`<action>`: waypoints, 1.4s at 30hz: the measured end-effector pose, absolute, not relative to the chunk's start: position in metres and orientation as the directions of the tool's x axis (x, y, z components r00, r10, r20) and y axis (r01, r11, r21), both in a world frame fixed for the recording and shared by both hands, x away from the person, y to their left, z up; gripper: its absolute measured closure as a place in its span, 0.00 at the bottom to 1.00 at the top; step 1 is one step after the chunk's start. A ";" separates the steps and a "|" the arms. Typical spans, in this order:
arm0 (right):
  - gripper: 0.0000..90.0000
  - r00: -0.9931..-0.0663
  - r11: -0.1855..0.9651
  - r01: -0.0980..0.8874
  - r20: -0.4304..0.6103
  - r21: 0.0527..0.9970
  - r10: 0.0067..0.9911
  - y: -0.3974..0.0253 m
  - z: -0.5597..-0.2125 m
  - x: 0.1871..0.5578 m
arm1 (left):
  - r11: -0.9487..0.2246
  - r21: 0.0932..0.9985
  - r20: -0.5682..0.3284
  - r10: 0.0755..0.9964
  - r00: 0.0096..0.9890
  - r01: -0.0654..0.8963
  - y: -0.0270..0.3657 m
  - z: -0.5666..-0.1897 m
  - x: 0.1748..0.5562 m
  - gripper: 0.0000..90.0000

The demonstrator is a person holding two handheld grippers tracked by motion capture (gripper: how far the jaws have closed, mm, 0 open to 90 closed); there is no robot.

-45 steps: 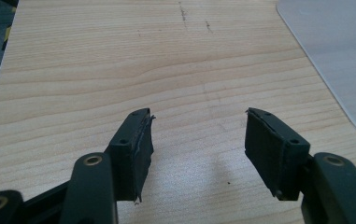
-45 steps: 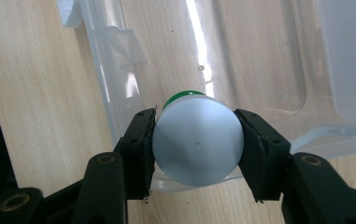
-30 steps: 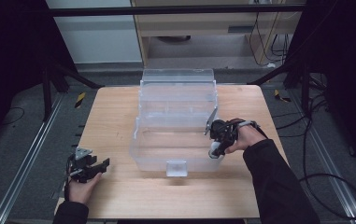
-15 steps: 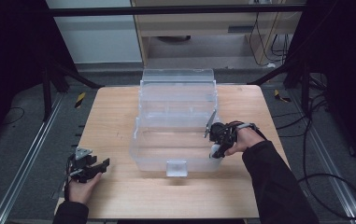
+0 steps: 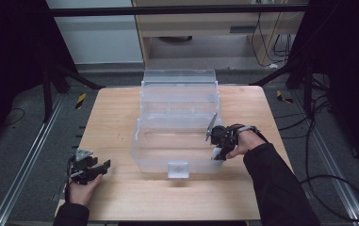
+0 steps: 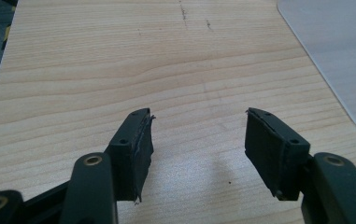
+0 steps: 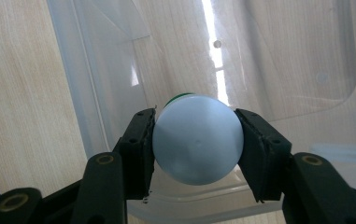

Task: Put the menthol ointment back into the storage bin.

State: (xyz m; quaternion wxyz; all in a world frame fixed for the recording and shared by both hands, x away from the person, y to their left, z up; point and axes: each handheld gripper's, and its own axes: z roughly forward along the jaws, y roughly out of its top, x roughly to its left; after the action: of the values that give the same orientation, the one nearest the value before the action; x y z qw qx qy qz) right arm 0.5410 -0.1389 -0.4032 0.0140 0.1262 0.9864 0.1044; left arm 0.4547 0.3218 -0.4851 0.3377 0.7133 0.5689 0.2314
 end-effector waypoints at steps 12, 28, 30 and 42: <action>0.57 -0.966 0.945 0.251 -0.004 0.210 0.258 -0.139 -0.403 0.540 | -0.125 0.744 -0.054 0.968 0.247 0.656 0.322 -0.485 0.455 0.45; 0.43 -0.934 0.870 0.295 -0.071 0.394 0.349 -0.154 -0.372 0.522 | -0.118 0.749 -0.063 0.967 0.248 0.652 0.321 -0.484 0.453 0.45; 0.41 -0.928 0.850 0.296 -0.081 0.436 0.365 -0.161 -0.366 0.518 | -0.119 0.748 -0.064 0.966 0.249 0.654 0.321 -0.484 0.453 0.45; 0.29 -0.778 0.610 0.398 -0.099 0.686 0.620 -0.217 -0.354 0.493 | -0.111 0.748 -0.083 0.962 0.259 0.654 0.321 -0.484 0.453 0.48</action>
State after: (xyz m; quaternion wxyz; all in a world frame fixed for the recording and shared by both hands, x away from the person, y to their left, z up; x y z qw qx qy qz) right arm 0.4930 -0.2170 -0.3544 0.1658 0.2886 0.8816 0.3346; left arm 0.4527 0.3207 -0.4836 0.3498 0.7121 0.5674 0.2203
